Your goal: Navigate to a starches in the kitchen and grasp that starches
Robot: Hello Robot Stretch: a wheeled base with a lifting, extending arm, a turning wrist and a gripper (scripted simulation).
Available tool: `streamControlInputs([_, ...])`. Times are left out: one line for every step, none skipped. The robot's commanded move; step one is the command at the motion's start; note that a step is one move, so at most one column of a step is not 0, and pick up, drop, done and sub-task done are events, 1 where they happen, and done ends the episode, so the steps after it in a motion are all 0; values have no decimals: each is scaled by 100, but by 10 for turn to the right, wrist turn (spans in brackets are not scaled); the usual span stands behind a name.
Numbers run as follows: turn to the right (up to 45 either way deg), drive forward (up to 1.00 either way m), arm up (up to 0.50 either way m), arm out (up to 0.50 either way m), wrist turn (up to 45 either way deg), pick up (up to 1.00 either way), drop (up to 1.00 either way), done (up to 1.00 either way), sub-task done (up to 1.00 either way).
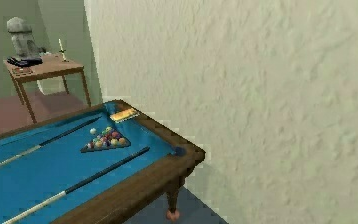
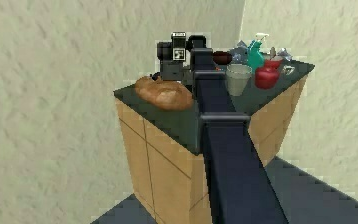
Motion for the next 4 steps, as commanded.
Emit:
streamControlInputs([0, 0, -14, 0, 0, 0, 0, 0, 0])
streamControlInputs([0, 0, 0, 0, 0, 100, 0, 0, 0])
streamControlInputs([0, 0, 10, 0, 0, 0, 0, 0, 0])
streamControlInputs([0, 0, 0, 0, 0, 0, 0, 100, 0])
